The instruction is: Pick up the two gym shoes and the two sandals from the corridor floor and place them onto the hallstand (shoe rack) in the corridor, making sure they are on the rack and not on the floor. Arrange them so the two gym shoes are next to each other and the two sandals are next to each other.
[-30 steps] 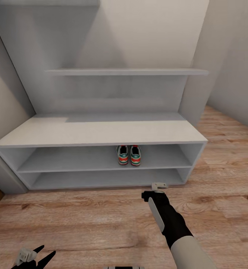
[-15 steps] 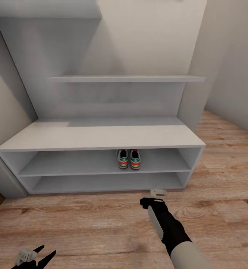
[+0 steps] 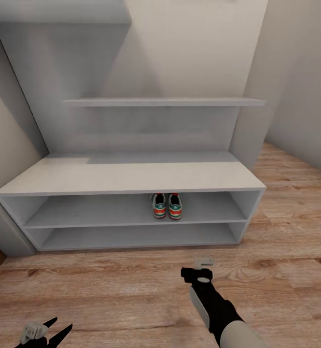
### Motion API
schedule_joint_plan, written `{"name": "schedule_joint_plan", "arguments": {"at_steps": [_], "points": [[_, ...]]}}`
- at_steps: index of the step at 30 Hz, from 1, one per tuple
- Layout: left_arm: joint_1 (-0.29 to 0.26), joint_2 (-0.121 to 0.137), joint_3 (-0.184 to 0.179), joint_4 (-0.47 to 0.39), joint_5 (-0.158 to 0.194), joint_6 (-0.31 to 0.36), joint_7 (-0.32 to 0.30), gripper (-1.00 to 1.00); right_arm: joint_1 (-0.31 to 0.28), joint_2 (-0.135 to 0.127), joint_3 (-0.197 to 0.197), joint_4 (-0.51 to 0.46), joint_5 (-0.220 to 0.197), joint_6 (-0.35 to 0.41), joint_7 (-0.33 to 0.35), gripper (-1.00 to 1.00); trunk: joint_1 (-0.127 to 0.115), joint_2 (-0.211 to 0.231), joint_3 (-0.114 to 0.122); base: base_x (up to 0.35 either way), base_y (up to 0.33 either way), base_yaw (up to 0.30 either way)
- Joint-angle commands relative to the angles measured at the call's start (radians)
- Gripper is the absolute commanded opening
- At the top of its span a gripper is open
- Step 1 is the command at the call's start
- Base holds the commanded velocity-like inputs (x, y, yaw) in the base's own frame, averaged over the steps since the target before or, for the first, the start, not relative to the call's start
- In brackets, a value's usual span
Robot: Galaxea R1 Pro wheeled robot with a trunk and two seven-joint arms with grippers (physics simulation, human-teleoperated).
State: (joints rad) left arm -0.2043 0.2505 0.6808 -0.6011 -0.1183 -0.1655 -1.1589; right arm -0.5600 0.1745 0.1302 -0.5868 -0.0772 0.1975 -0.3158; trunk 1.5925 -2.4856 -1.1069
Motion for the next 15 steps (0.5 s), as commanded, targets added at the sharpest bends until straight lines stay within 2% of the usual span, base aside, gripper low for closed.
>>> {"name": "schedule_joint_plan", "arguments": {"at_steps": [1, 2, 7, 9, 15], "points": [[-0.001, -0.001, 0.006, 0.000, -0.011, -0.009, -0.004, 1.00, 0.000, 0.000, 0.004, 0.005, -0.005, -0.007, -0.007, 1.00, 0.000, 0.000, -0.001, 0.000, 0.000, 0.000], [-0.001, -0.001, 0.006, 0.001, -0.011, -0.009, 0.002, 1.00, 0.002, 0.000, 0.004, 0.048, 0.025, -0.072, -0.003, 1.00, -0.004, 0.007, 0.002, 0.000, 0.000, 0.000], [-0.001, -0.003, 0.006, 0.002, -0.011, -0.009, 0.013, 1.00, 0.010, 0.000, 0.005, 0.073, 0.047, -0.135, -0.001, 1.00, -0.023, 0.042, 0.018, 0.000, 0.000, 0.000], [-0.001, -0.005, 0.006, 0.003, -0.011, -0.009, 0.027, 1.00, 0.019, -0.019, 0.005, 0.116, 0.080, -0.226, 0.027, 1.00, -0.031, 0.056, 0.024, 0.000, 0.000, 0.000], [-0.001, -0.006, 0.006, 0.004, -0.011, -0.009, 0.073, 1.00, 0.023, -0.051, 0.004, 0.220, 0.132, -0.347, 0.109, 1.00, -0.054, 0.098, 0.043, 0.000, 0.000, 0.000]]}}
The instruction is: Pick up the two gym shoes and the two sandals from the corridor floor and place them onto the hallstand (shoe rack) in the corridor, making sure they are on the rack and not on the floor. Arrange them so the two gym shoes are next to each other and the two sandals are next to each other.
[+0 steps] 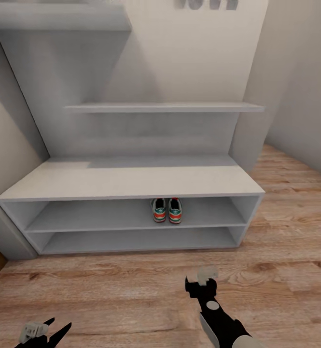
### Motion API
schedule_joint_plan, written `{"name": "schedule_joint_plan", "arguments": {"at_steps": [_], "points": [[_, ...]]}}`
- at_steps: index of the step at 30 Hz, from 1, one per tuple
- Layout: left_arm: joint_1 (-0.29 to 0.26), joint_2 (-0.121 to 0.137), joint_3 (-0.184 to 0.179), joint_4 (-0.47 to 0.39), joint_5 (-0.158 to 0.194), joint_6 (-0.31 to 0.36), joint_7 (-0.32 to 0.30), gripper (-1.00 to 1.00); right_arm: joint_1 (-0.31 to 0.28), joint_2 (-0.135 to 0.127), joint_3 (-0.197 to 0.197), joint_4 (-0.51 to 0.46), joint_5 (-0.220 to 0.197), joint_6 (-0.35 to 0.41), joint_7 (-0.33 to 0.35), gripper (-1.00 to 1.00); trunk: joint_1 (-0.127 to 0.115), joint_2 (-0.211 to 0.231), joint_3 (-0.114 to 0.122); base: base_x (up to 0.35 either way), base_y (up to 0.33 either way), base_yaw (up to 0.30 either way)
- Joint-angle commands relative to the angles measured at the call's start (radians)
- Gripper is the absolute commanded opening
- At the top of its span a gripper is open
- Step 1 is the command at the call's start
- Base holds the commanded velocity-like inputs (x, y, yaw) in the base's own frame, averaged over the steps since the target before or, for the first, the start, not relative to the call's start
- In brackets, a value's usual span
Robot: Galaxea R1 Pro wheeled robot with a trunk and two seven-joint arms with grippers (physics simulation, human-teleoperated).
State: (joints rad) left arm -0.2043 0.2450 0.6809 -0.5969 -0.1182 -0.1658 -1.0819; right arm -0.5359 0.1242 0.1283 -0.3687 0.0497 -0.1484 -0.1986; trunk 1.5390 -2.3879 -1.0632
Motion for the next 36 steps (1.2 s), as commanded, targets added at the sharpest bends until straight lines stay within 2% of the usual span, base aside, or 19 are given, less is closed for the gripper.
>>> {"name": "schedule_joint_plan", "arguments": {"at_steps": [1, 2, 4, 7, 9, 11, 13, 16, 17, 20, 24, 27, 32, 36], "points": [[-0.001, -0.001, 0.006, 0.000, -0.011, -0.009, 0.007, 1.00, 0.000, -0.003, 0.006, 0.016, 0.012, -0.015, 0.000, 1.00, -0.004, 0.007, 0.002, 0.000, 0.000, 0.000], [-0.001, -0.001, 0.006, 0.001, -0.010, -0.009, 0.040, 1.00, 0.000, -0.011, 0.006, 0.058, 0.029, -0.058, 0.017, 1.00, -0.008, 0.014, 0.006, 0.000, 0.000, 0.000], [-0.001, -0.001, 0.006, 0.005, -0.010, -0.009, 0.067, 1.00, 0.001, -0.018, 0.006, 0.086, 0.037, -0.086, 0.023, 1.00, -0.016, 0.028, 0.012, 0.000, 0.000, 0.000], [-0.001, -0.002, 0.007, 0.019, -0.007, -0.010, 0.126, 1.00, 0.003, -0.044, 0.006, 0.146, 0.045, -0.142, 0.038, 1.00, -0.027, 0.049, 0.021, 0.000, 0.000, 0.000], [-0.001, -0.003, 0.008, 0.035, -0.004, -0.011, 0.203, 1.00, 0.004, -0.077, 0.005, 0.226, 0.048, -0.215, 0.098, 1.00, -0.035, 0.063, 0.028, 0.000, 0.000, 0.000], [-0.001, -0.005, 0.009, 0.039, -0.003, -0.011, 0.235, 1.00, 0.005, -0.091, 0.005, 0.253, 0.049, -0.245, 0.130, 1.00, -0.042, 0.077, 0.034, 0.000, 0.000, 0.000], [-0.001, -0.010, 0.009, 0.045, -0.001, -0.011, 0.286, 1.00, 0.005, -0.118, 0.004, 0.282, 0.048, -0.279, 0.170, 1.00, -0.050, 0.091, 0.040, 0.000, 0.000, 0.000], [-0.001, -0.023, 0.009, 0.053, -0.001, -0.013, 0.341, 1.00, 0.006, -0.151, 0.002, 0.298, 0.047, -0.297, 0.193, 1.00, -0.062, 0.112, 0.049, 0.000, 0.000, 0.000], [-0.001, -0.036, 0.009, 0.058, -0.001, -0.016, 0.379, 1.00, 0.008, -0.170, 0.002, 0.305, 0.047, -0.304, 0.202, 1.00, -0.065, 0.119, 0.053, 0.000, 0.000, 0.000], [-0.001, -0.061, 0.008, 0.064, -0.004, -0.037, 0.464, 1.00, 0.014, -0.193, 0.000, 0.316, 0.047, -0.311, 0.210, 1.00, -0.077, 0.140, 0.062, 0.000, 0.000, 0.000], [-0.001, -0.092, 0.006, 0.078, -0.007, -0.068, 0.545, 1.00, 0.030, -0.200, 0.000, 0.331, 0.047, -0.314, 0.213, 1.00, -0.092, 0.168, 0.075, 0.000, 0.000, 0.000], [-0.001, -0.123, 0.002, 0.101, -0.009, -0.095, 0.612, 1.00, 0.052, -0.200, -0.001, 0.337, 0.044, -0.316, 0.213, 1.00, -0.092, 0.168, 0.075, 0.000, 0.000, 0.000], [-0.001, -0.146, -0.001, 0.124, -0.012, -0.113, 0.654, 1.00, 0.066, -0.198, -0.002, 0.340, 0.029, -0.317, 0.214, 1.00, -0.092, 0.168, 0.075, 0.000, 0.000, 0.000], [-0.001, -0.155, -0.001, 0.137, -0.014, -0.118, 0.669, 1.00, 0.071, -0.197, -0.002, 0.341, 0.007, -0.317, 0.214, 1.00, -0.092, 0.168, 0.075, 0.000, 0.000, -0.007]]}}
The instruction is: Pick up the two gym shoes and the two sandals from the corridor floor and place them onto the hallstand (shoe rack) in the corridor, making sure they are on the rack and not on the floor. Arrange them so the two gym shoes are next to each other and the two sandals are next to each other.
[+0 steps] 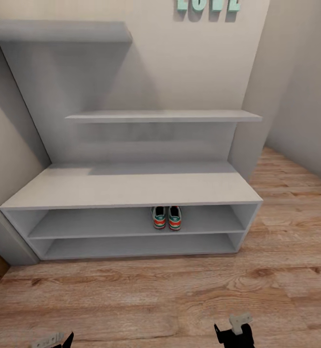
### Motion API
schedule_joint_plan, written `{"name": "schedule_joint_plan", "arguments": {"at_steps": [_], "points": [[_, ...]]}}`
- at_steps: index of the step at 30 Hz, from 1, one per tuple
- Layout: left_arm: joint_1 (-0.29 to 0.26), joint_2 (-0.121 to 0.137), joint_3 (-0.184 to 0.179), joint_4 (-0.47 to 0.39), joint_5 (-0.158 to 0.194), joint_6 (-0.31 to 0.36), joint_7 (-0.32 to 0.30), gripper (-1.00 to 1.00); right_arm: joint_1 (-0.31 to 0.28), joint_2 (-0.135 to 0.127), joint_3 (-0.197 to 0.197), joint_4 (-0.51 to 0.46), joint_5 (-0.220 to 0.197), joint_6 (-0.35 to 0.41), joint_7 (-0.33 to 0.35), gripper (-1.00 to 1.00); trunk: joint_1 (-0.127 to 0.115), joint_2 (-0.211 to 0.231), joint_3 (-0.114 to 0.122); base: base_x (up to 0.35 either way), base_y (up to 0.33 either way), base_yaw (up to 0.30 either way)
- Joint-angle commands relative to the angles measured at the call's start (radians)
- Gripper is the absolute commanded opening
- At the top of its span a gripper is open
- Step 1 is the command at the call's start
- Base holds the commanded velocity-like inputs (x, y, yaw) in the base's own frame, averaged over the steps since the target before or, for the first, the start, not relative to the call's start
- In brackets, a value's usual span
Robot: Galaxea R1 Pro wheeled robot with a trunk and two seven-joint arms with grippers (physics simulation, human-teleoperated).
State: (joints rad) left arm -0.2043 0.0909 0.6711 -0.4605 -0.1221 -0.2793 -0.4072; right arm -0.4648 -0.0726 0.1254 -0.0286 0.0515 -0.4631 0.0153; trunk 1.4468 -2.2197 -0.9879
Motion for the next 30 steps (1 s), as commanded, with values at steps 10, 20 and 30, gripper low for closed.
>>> {"name": "schedule_joint_plan", "arguments": {"at_steps": [10, 20, 30], "points": [[-0.001, -0.006, 0.007, 0.012, -0.017, -0.009, 0.031, 1.00, 0.005, -0.001, 0.000, 0.002, -0.079, -0.002, 0.002, 1.00, 0.000, 0.000, -0.001, 0.000, 0.000, -0.179], [-0.001, -0.010, 0.008, 0.037, -0.037, -0.013, 0.040, 1.00, 0.006, -0.001, 0.000, 0.003, -0.116, -0.002, 0.003, 1.00, 0.000, 0.000, -0.001, 0.000, 0.000, -0.271], [-0.001, -0.011, 0.008, 0.044, -0.043, -0.019, 0.041, 1.00, 0.016, 0.000, 0.002, 0.003, -0.120, -0.004, 0.006, 1.00, 0.000, 0.000, -0.001, 0.000, 0.000, -0.281]]}}
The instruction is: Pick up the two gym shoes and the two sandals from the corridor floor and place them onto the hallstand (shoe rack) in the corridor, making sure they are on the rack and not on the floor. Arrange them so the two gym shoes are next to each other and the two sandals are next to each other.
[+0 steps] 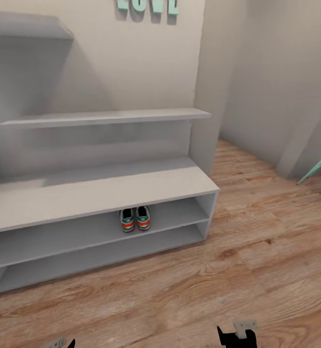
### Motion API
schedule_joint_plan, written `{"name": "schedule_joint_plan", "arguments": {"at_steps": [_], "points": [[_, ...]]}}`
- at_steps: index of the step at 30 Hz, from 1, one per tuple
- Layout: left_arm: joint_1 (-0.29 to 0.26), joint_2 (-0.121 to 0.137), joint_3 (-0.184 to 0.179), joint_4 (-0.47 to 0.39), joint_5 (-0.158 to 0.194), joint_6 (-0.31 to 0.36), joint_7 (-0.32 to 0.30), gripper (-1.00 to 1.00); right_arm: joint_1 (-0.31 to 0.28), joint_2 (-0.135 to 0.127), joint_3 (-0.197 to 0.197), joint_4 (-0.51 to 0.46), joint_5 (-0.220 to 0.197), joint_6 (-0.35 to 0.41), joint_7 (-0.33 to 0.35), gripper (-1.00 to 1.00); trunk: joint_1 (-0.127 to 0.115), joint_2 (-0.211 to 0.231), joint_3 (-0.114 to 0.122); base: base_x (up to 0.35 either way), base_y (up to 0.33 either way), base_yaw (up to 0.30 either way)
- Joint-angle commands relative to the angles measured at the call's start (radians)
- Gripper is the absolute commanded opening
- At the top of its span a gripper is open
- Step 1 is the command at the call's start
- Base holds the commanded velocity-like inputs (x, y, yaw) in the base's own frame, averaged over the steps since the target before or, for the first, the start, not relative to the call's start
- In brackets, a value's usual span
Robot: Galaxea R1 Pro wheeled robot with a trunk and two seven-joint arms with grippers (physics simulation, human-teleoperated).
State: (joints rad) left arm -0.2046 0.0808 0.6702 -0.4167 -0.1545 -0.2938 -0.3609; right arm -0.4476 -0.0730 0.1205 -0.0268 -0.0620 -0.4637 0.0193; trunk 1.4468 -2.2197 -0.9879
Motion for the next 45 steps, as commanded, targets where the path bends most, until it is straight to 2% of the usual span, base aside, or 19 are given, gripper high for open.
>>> {"name": "schedule_joint_plan", "arguments": {"at_steps": [1, 12, 16, 17, 24, 25, 31, 35, 45], "points": [[-0.001, -0.001, 0.008, 0.001, -0.011, -0.007, -0.006, 1.00, 0.001, 0.000, 0.007, 0.001, -0.007, -0.004, 0.002, 1.00, 0.000, 0.000, -0.001, 0.000, 0.000, -0.282], [-0.001, -0.001, 0.007, 0.001, -0.015, -0.031, -0.011, 1.00, 0.011, -0.001, 0.007, 0.001, -0.008, -0.017, 0.027, 1.00, 0.000, 0.000, -0.001, 0.000, 0.000, -0.282], [-0.001, -0.001, 0.005, 0.001, -0.039, -0.034, -0.013, 1.00, 0.013, -0.002, 0.007, 0.001, -0.008, -0.019, 0.048, 1.00, 0.000, 0.000, -0.001, 0.000, 0.000, -0.282], [-0.001, -0.002, 0.001, 0.001, -0.058, -0.034, -0.014, 1.00, 0.013, -0.003, 0.007, 0.001, -0.008, -0.020, 0.055, 1.00, 0.000, 0.000, -0.001, 0.000, 0.000, -0.282], [-0.001, -0.006, -0.020, 0.002, -0.117, -0.034, -0.014, 1.00, 0.014, -0.006, 0.007, 0.001, -0.010, -0.021, 0.065, 1.00, 0.000, 0.000, -0.001, 0.000, 0.000, -0.288], [-0.001, -0.009, -0.025, 0.002, -0.133, -0.034, -0.014, 1.00, 0.014, -0.006, 0.007, 0.001, -0.010, -0.021, 0.067, 1.00, 0.000, 0.000, -0.001, 0.000, 0.000, -0.298], [-0.001, -0.010, -0.038, 0.003, -0.141, -0.034, -0.015, 1.00, 0.015, -0.006, 0.007, 0.001, -0.010, -0.021, 0.068, 1.00, 0.000, 0.000, -0.001, 0.000, 0.000, -0.299], [-0.001, -0.009, -0.074, 0.002, -0.141, -0.034, -0.014, 1.00, 0.015, -0.006, 0.007, 0.000, -0.010, -0.021, 0.067, 1.00, 0.000, 0.000, -0.001, 0.000, 0.000, -0.300], [-0.001, -0.010, -0.088, 0.002, -0.143, -0.035, -0.013, 1.00, 0.015, -0.002, 0.007, -0.001, -0.009, -0.020, 0.063, 1.00, 0.000, 0.000, 0.006, 0.000, 0.000, -0.282]]}}
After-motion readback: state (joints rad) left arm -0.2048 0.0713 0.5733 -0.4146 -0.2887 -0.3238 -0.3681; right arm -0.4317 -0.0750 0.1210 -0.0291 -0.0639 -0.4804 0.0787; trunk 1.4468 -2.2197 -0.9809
